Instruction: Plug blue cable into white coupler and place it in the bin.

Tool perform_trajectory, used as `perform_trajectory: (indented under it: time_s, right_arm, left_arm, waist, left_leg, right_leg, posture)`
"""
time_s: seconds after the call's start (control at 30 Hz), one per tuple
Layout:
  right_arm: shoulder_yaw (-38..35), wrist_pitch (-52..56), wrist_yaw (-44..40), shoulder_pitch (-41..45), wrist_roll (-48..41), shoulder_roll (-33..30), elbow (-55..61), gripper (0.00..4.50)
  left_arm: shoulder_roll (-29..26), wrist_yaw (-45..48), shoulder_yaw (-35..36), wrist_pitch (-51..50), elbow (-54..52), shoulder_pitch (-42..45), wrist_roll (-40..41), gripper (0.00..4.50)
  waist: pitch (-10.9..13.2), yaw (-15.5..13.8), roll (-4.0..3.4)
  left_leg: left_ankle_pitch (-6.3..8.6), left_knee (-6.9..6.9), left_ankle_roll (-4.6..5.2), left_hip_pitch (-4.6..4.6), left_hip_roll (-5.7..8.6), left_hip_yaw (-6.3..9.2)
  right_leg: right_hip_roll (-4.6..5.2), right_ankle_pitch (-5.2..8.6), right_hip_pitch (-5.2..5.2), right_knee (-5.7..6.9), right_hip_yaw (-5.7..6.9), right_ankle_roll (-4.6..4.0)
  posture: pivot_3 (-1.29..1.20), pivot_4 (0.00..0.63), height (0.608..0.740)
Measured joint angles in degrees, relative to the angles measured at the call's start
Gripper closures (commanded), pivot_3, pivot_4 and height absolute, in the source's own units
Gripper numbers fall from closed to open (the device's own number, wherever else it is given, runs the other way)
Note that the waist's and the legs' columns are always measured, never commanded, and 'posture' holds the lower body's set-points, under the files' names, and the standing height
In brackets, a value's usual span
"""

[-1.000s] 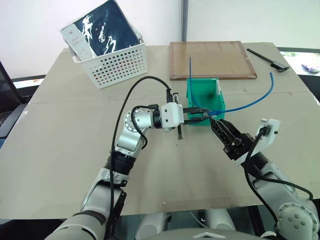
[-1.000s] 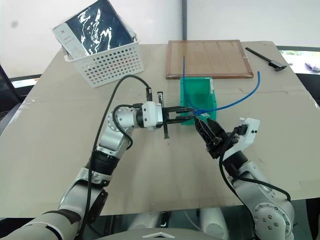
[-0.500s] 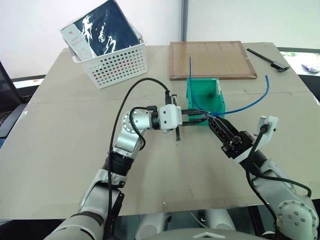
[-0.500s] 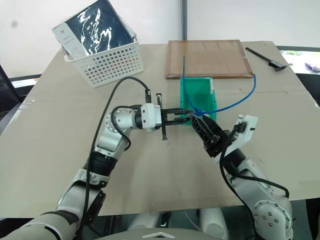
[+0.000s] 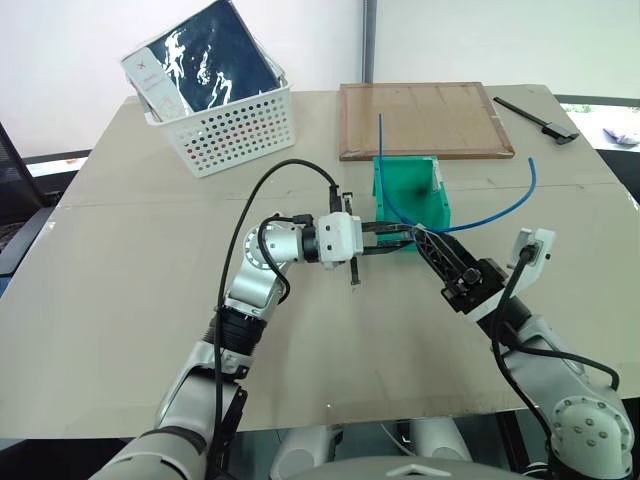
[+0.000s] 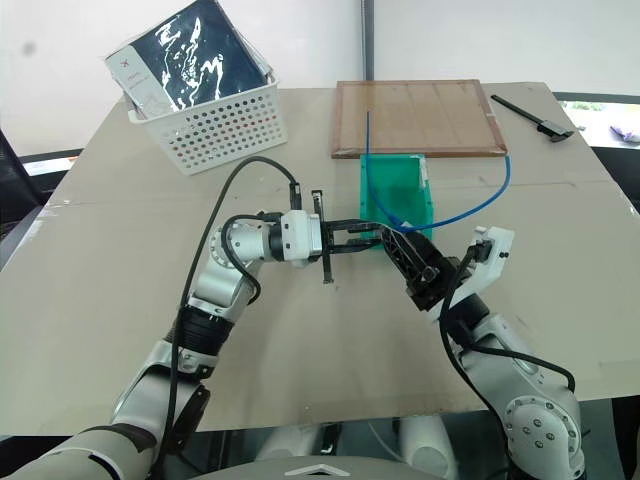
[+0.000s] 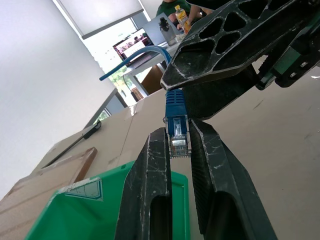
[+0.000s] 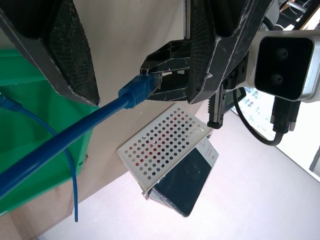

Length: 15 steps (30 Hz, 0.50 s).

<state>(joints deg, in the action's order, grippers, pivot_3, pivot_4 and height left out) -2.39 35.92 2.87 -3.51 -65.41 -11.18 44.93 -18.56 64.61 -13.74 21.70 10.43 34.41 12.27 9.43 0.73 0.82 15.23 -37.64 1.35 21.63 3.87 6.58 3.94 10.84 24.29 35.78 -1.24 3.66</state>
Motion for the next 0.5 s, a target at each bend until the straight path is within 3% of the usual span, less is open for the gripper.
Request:
perform_trajectory:
  time_s: [0.07,0.1,0.13,0.17,0.47,0.5]
  right_arm:
    - [0.2,0.0,0.1,0.1,0.0,-0.4,0.0,3.23]
    - [0.2,0.0,0.1,0.1,0.0,-0.4,-0.1,3.4]
    - [0.2,0.0,0.1,0.1,0.0,-0.5,-0.1,4.11]
    - [0.2,-0.2,0.1,0.1,-0.1,-0.6,-0.4,4.36]
    - [0.4,-0.2,0.2,0.8,-0.3,-1.9,-0.6,4.45]
    - [0.4,-0.2,0.2,0.9,-0.3,-2.0,-0.7,4.48]
  left_arm:
    - [0.0,0.0,-0.2,0.0,-0.7,-0.5,0.0,4.5]
    - [0.0,0.0,-0.3,0.0,-0.8,-0.5,0.0,4.5]
    - [0.0,0.0,-0.3,-0.1,-0.8,-0.7,0.0,4.5]
    - [0.0,0.0,-0.3,-0.2,-0.9,-0.8,0.1,4.5]
    - [-0.1,-0.3,-0.2,-1.2,-1.0,-1.1,0.4,4.5]
    - [-0.1,-0.3,-0.2,-2.0,-1.3,-1.2,0.7,4.0]
  waist:
    - [0.0,0.0,0.0]
    - [0.0,0.0,0.0]
    - [0.0,0.0,0.0]
    - [0.0,0.0,0.0]
    - [0.0,0.0,0.0]
    - [0.0,0.0,0.0]
  left_leg:
    - [0.0,0.0,0.0,0.0,0.0,0.0]
    - [0.0,0.0,0.0,0.0,0.0,0.0]
    - [0.0,0.0,0.0,0.0,0.0,0.0]
    - [0.0,0.0,0.0,0.0,0.0,0.0]
    - [0.0,0.0,0.0,0.0,0.0,-0.01]
    - [0.0,0.0,0.0,0.0,0.0,-0.01]
  right_leg:
    - [0.0,0.0,0.0,0.0,0.0,0.0]
    - [0.0,0.0,0.0,0.0,0.0,0.0]
    - [0.0,0.0,0.0,0.0,0.0,0.0]
    - [0.0,0.0,0.0,0.0,0.0,0.0]
    - [0.0,0.0,0.0,0.0,-0.01,0.0]
    - [0.0,0.0,0.0,0.0,-0.01,0.0]
  posture:
    - [0.0,0.15,0.74]
    - [0.0,0.15,0.74]
    - [0.0,0.15,0.74]
    - [0.0,0.15,0.74]
    - [0.0,0.15,0.74]
    - [0.0,0.15,0.74]
